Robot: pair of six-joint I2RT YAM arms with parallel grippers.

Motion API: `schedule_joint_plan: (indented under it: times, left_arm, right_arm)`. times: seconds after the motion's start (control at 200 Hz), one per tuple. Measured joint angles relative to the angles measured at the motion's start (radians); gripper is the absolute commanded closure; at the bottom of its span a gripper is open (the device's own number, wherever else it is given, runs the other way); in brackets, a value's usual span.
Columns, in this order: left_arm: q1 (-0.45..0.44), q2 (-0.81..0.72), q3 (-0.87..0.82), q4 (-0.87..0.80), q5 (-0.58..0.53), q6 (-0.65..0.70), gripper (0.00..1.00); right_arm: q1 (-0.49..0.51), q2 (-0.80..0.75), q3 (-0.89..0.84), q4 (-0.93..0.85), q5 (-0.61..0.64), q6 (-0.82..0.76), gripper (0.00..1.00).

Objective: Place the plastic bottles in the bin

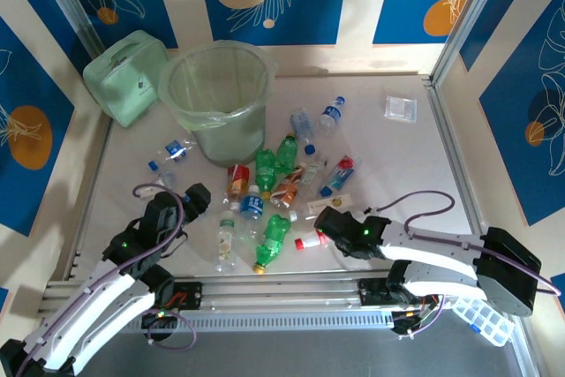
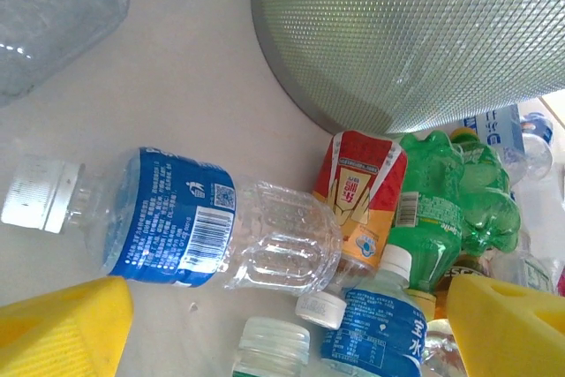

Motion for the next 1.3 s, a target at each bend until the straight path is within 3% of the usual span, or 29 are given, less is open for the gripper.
schedule_joint_plan:
  times: [0.225, 0.355, 0.49, 0.695, 0.9, 1.095, 1.301]
  left_arm:
    - [0.000, -0.013, 0.000, -0.002, -0.010, 0.000, 0.09]
    - [0.000, -0.013, 0.000, -0.002, -0.009, 0.003, 0.08]
    - [0.000, -0.028, -0.003, 0.005, -0.004, 0.031, 0.08]
    - [0.000, -0.093, -0.040, 0.074, 0.053, 0.121, 0.07]
    - [0.000, -0.152, -0.065, 0.138, 0.126, 0.205, 0.08]
    - [0.000, -0.170, -0.069, 0.189, 0.180, 0.272, 0.09]
    - [0.000, -0.192, -0.084, 0.230, 0.216, 0.318, 0.11]
  right_arm:
    - [0.044, -0.162, -0.008, -0.120, 0.026, -0.013, 0.80]
    - [0.058, -0.256, 0.000, -0.161, 0.063, -0.126, 0.80]
    - [0.066, -0.365, 0.026, -0.134, 0.111, -0.393, 0.81]
    - [0.055, -0.437, 0.056, 0.099, 0.086, -0.932, 0.81]
    - [-0.084, -0.313, 0.224, 0.247, -0.095, -1.297, 0.80]
    - [-0.208, -0.079, 0.485, 0.324, -0.236, -1.473, 0.78]
    - [-0.289, 0.195, 0.821, 0.377, -0.387, -1.605, 0.68]
